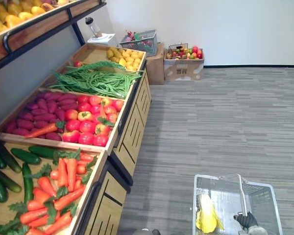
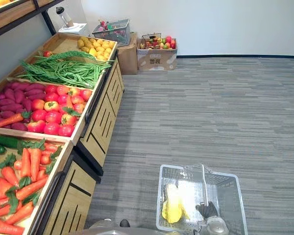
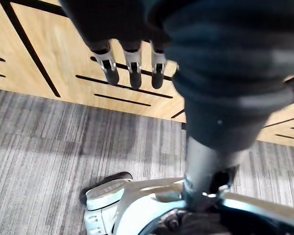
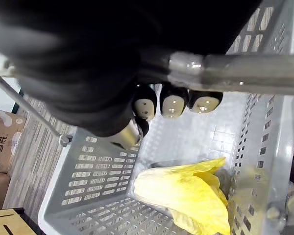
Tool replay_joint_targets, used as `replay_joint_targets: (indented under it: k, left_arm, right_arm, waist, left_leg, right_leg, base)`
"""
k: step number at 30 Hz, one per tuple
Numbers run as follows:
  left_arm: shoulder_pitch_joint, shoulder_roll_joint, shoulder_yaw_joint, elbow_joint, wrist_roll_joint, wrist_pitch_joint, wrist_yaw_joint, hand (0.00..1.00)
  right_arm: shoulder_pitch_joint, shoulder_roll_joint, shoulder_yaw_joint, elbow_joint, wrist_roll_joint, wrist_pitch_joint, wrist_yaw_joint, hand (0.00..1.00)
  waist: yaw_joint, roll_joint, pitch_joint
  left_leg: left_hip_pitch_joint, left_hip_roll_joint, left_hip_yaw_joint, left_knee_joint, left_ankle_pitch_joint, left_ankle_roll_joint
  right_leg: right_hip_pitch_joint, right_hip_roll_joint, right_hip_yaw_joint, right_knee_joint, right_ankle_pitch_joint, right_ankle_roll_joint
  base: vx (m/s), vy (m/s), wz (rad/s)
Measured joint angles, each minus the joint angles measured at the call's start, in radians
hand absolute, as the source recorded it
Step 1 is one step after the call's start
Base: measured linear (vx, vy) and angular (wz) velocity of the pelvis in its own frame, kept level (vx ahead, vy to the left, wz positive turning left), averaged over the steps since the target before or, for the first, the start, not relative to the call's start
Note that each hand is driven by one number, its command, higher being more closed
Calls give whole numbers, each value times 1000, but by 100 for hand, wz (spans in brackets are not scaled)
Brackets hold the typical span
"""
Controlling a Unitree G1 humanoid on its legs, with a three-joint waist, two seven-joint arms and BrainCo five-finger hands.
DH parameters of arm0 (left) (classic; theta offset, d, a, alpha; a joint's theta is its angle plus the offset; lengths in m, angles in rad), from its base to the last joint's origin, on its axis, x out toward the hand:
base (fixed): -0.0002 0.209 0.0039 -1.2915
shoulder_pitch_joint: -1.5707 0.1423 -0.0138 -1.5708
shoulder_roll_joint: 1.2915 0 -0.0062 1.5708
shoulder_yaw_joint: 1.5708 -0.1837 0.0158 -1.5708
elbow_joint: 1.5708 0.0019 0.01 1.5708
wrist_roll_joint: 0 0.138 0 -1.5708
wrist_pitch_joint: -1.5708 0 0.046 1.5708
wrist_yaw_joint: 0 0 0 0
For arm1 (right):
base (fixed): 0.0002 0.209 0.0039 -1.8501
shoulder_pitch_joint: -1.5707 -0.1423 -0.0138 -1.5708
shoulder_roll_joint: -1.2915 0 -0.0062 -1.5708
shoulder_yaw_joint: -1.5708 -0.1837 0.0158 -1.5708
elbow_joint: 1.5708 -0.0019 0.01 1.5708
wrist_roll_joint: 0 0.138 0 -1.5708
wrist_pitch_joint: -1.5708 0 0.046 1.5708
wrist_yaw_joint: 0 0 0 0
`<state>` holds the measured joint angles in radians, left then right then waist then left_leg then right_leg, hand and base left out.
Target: Pick vegetable in the basket
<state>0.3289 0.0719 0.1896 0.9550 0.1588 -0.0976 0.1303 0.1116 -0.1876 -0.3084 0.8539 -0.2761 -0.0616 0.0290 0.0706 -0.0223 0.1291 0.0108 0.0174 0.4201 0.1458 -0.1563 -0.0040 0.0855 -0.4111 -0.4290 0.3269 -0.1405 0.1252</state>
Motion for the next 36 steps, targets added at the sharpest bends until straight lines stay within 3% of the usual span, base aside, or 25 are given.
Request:
replay_joint_targets:
  k: [3, 4, 5, 6, 7, 8, 9, 10, 12, 13, 14, 16, 17, 18, 20, 23, 26, 29, 30, 31, 32, 33, 34, 36]
  left_arm:
    - [-4, 32, -37, -11, -33, 15, 12, 0]
    - [-7, 33, -43, -14, -44, 20, 16, 0]
    - [-15, 49, -53, -20, -78, 22, 16, 0]
    - [-16, 54, -59, -20, -77, 23, 15, 0]
    - [-19, 51, -64, -20, -78, 24, 17, 0]
    - [-19, 52, -63, -20, -78, 25, 19, 0]
    - [-12, 55, -60, -21, -78, 28, 19, 0]
    - [-2, 56, -51, -32, -79, 34, 18, 0]
    - [10, 66, -37, -50, -86, 33, 16, 0]
    - [29, 83, -27, -64, -116, 27, 4, 0]
    - [18, 56, -20, -43, -118, 36, 14, 0]
    - [14, 21, 27, -47, -119, 35, 34, 0]
    - [9, 12, 63, -47, -118, 34, 47, 0]
    - [0, 8, 75, -47, -118, 34, 53, 0]
    - [-23, -4, 99, -47, -119, 34, 63, 0]
    - [-13, -26, 139, -44, -144, 34, 85, 0]
    - [-7, -27, 142, -35, -158, 31, 93, 0]
    - [-12, -21, 133, -34, -157, 12, 99, 0]
    - [-12, -18, 127, -37, -156, 11, 99, 0]
    - [-19, -14, 118, -37, -152, 13, 100, 0]
    - [-38, -28, 118, -31, -149, 13, 100, 0]
    - [-47, -29, 125, -12, -141, 13, 101, 0]
    - [-83, 1, 140, 40, -129, 16, 101, 0]
    - [-87, -21, 129, 60, -103, 18, 91, 0]
  right_arm:
    - [-41, 4, 4, 0, 0, -17, -5, 100]
    - [-45, 8, 6, 2, 0, -18, -2, 100]
    - [-48, 11, 18, 7, 0, -24, -2, 100]
    - [-50, 10, 22, 7, 0, -29, -3, 100]
    - [-49, 9, 22, 7, 3, -38, -10, 100]
    - [-47, 9, 22, 7, 4, -41, -19, 100]
    - [-46, 10, 20, 6, 13, -42, -34, 100]
    - [-41, 10, 6, 6, 18, -44, -48, 100]
    - [-33, 14, 2, 6, 20, -41, -57, 100]
    - [-23, 30, -14, 6, 20, -31, -67, 100]
    - [-17, 27, -45, 10, 20, -12, -72, 100]
    - [-16, 20, -61, 5, 20, 17, -68, 100]
    - [-10, 30, -76, 2, 21, 31, -63, 100]
    - [-2, 30, -83, 0, 25, 36, -63, 100]
    - [12, 30, -117, 0, 50, 48, -63, 100]
    - [-10, 26, -139, 36, 58, 70, -50, 100]
    - [-29, 17, -161, 111, 62, 79, -36, 100]
    - [-29, 15, -210, 168, 84, 86, -18, 100]
    - [-26, 16, -232, 182, 87, 86, -19, 100]
    - [-10, 16, -281, 193, 104, 85, -22, 100]
    - [-10, 12, -319, 191, 125, 84, -28, 100]
    - [-5, 7, -329, 189, 134, 83, -35, 100]
    - [3, 28, -352, 183, 148, 65, -54, 100]
    - [18, 12, -375, 182, 149, 60, -74, 100]
  waist:
    - [-10, -3, -7]
    - [-12, -4, -5]
    - [-15, -4, -2]
    - [-16, 1, 0]
    - [-18, 17, 4]
    - [-23, 21, 5]
    - [-39, 20, 6]
    - [-42, 3, 6]
    - [-40, -28, 11]
    - [-39, -60, 29]
    - [-22, -18, 23]
    - [-10, 8, 26]
    - [0, 15, 23]
    - [5, 15, 16]
    - [22, -11, 8]
    - [27, -15, -7]
    - [24, -12, -39]
    - [11, -23, -43]
    - [7, -26, -44]
    - [-25, -24, -45]
    - [-52, 16, -36]
    - [-63, 20, -41]
    - [-72, -5, -5]
    - [-75, 16, -12]
  left_leg:
    - [60, 7, -30, -37, -1, 12]
    - [66, 18, -49, -37, -6, 19]
    - [84, 43, -79, -39, -16, 22]
    - [93, 59, -95, -40, -19, 16]
    - [110, 97, -133, -40, -27, -4]
    - [115, 107, -151, -40, -29, -8]
    - [118, 114, -199, -37, -32, -16]
    - [118, 111, -265, -28, -45, -38]
    - [108, 98, -320, 2, -76, -72]
    - [100, 82, -385, 58, -119, -104]
    - [92, 110, -406, 103, -131, -111]
    - [64, 149, -424, 178, -143, -109]
    - [60, 185, -474, 185, -162, -133]
    - [60, 190, -515, 171, -169, -144]
    - [62, 185, -568, 143, -169, -146]
    - [61, 188, -597, 138, -153, -156]
    - [25, 183, -563, 141, -103, -155]
    - [-14, 166, -409, 132, 3, -145]
    - [-20, 164, -359, 127, 33, -130]
    - [-23, 164, -247, 96, 119, -63]
    - [-20, 203, -200, 61, 159, -56]
    - [-17, 223, -169, 26, 174, -76]
    - [-1, 206, -41, 9, 156, -89]
    - [17, 202, 26, -4, 135, -83]
  right_leg:
    - [-171, -51, 66, 356, 86, -33]
    - [-184, -36, 70, 383, 51, -28]
    - [-205, 18, 62, 390, -28, -37]
    - [-214, 49, 50, 377, -53, -46]
    - [-247, 129, 38, 303, -76, -61]
    - [-260, 150, 45, 261, -74, -59]
    - [-286, 176, 86, 158, -56, -40]
    - [-307, 192, 187, 7, 2, -20]
    - [-289, 199, 287, -130, 87, -5]
    - [-249, 187, 345, -175, 207, 45]
    - [-223, 204, 302, -145, 156, 41]
    - [-182, 225, 236, -88, 82, 34]
    - [-168, 265, 229, -18, 2, 23]
    - [-167, 284, 244, 28, -48, 14]
    - [-163, 277, 226, 86, -104, 8]
    - [-129, 270, 192, 107, -128, -12]
    - [-76, 261, 148, 27, -124, -12]
    - [-6, 225, 46, -37, -92, -27]
    - [6, 215, 21, -33, -82, -40]
    - [0, 187, -32, 59, -47, -81]
    - [-38, 201, -37, 82, -84, -63]
    - [-5, 258, -37, -102, -69, -65]
    - [63, 251, -94, -387, 171, -29]
    - [67, 242, -152, -355, 144, -33]
  base:
    - [216, 91, 17]
    - [296, -8, 49]
    - [178, -71, 49]
    - [287, -113, 77]
    - [258, -100, 72]
    - [332, -150, 112]
    - [388, -243, 140]
    - [330, -218, 146]
    - [223, -228, 122]
    - [288, -382, 136]
    - [335, -393, 161]
    - [252, -268, 119]
    - [204, -283, 123]
    - [216, -294, 132]
    - [197, -189, 108]
    - [250, -110, 65]
    - [200, -48, 65]
    - [157, -54, 111]
    - [118, -43, 152]
    - [101, -31, 189]
    - [77, -43, 197]
    - [36, -62, 189]
    - [13, -82, 140]
    - [-3, 32, 95]
